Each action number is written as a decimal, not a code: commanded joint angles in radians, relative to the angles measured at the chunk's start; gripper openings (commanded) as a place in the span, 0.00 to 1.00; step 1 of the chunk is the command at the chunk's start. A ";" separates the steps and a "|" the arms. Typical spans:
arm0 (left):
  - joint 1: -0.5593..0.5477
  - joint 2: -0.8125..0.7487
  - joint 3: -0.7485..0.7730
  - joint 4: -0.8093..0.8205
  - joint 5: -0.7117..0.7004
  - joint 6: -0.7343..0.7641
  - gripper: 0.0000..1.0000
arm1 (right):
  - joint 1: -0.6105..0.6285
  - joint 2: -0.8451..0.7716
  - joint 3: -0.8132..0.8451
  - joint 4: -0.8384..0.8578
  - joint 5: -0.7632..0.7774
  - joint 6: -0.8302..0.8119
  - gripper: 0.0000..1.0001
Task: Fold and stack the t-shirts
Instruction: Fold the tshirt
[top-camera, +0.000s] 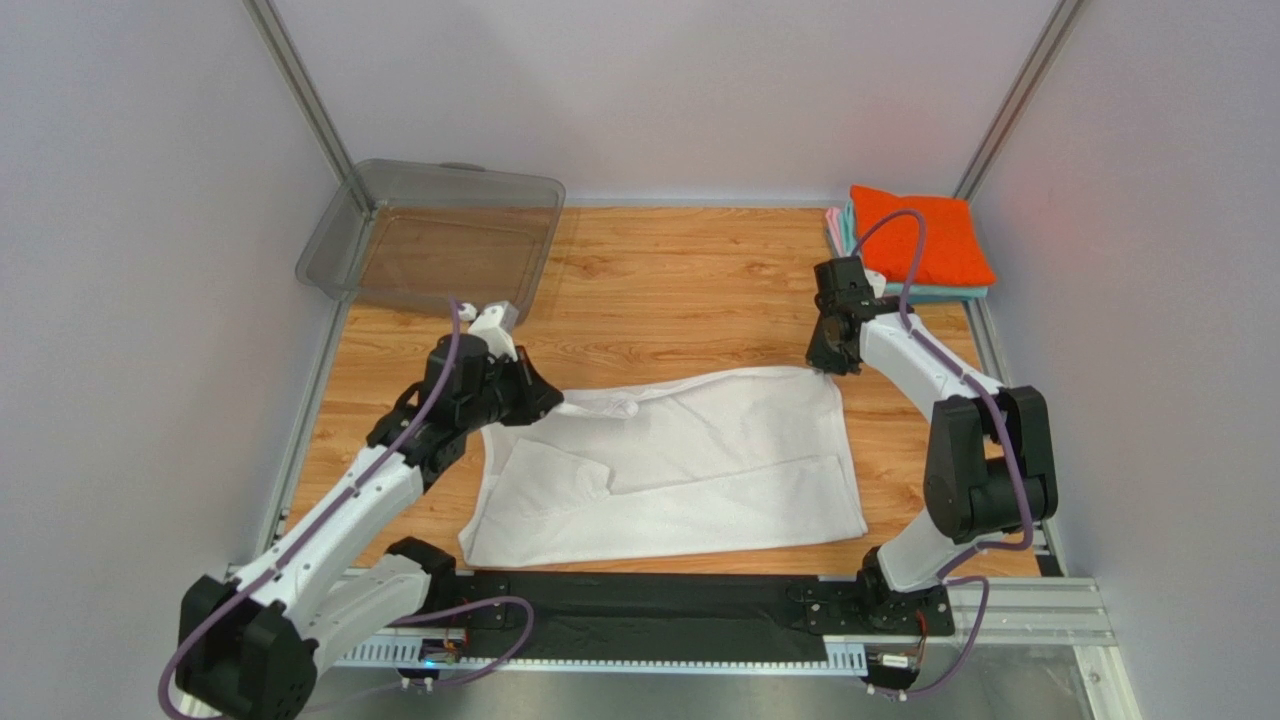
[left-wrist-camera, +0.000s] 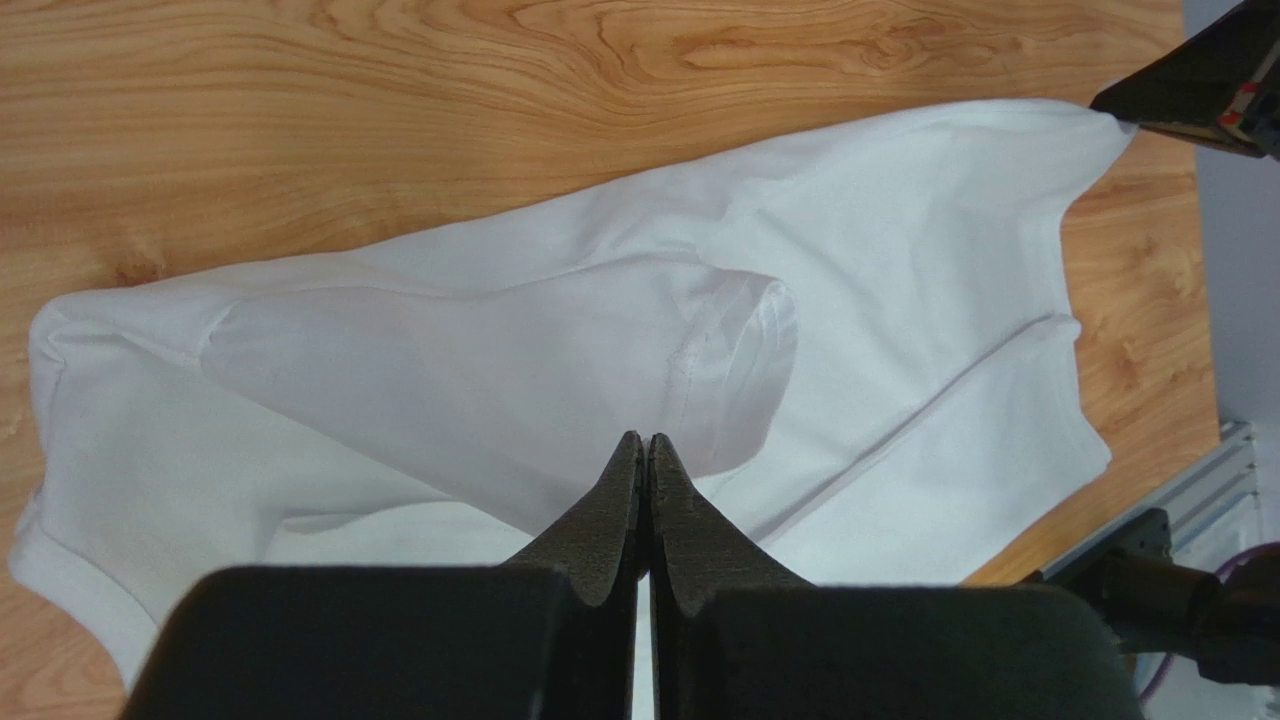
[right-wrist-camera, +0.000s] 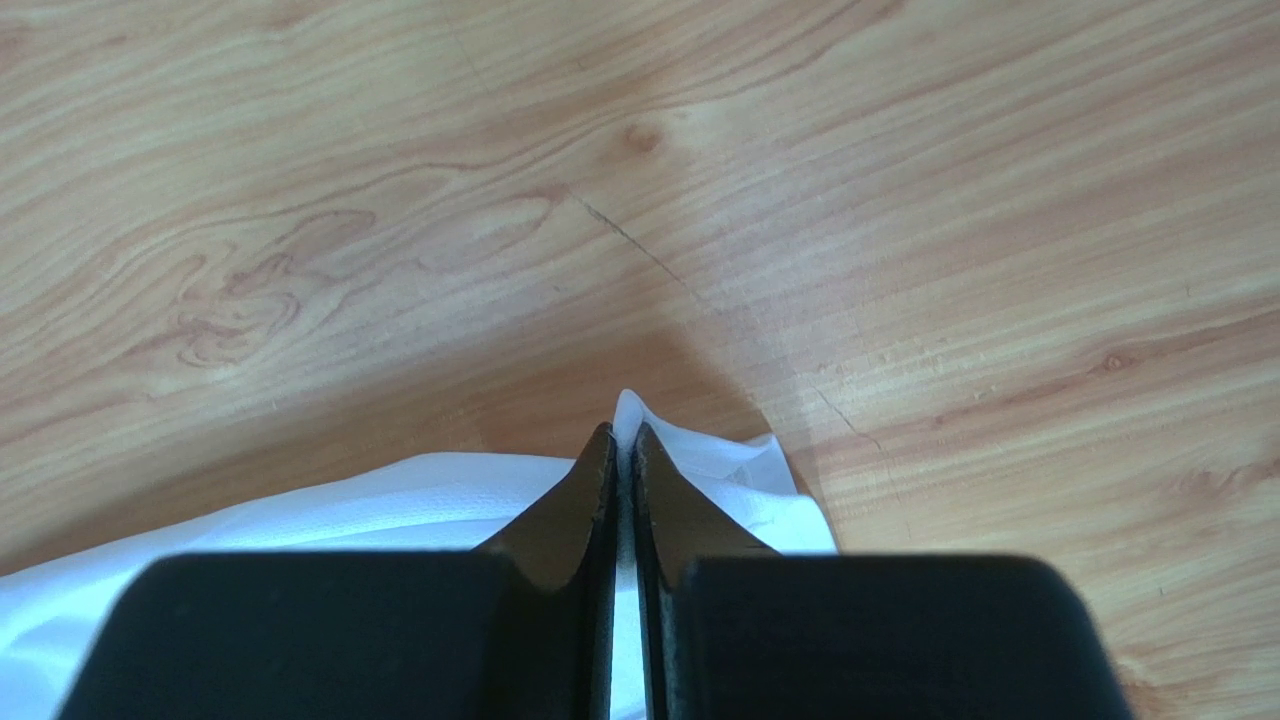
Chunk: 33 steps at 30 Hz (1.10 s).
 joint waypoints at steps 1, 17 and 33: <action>-0.012 -0.122 -0.044 -0.064 -0.011 -0.082 0.00 | 0.012 -0.077 -0.034 0.020 0.004 -0.012 0.03; -0.016 -0.536 -0.107 -0.367 -0.020 -0.202 0.00 | 0.015 -0.232 -0.114 -0.025 -0.003 -0.054 0.03; -0.044 -0.732 -0.114 -0.636 0.015 -0.328 0.00 | 0.026 -0.262 -0.133 -0.013 -0.042 -0.068 0.03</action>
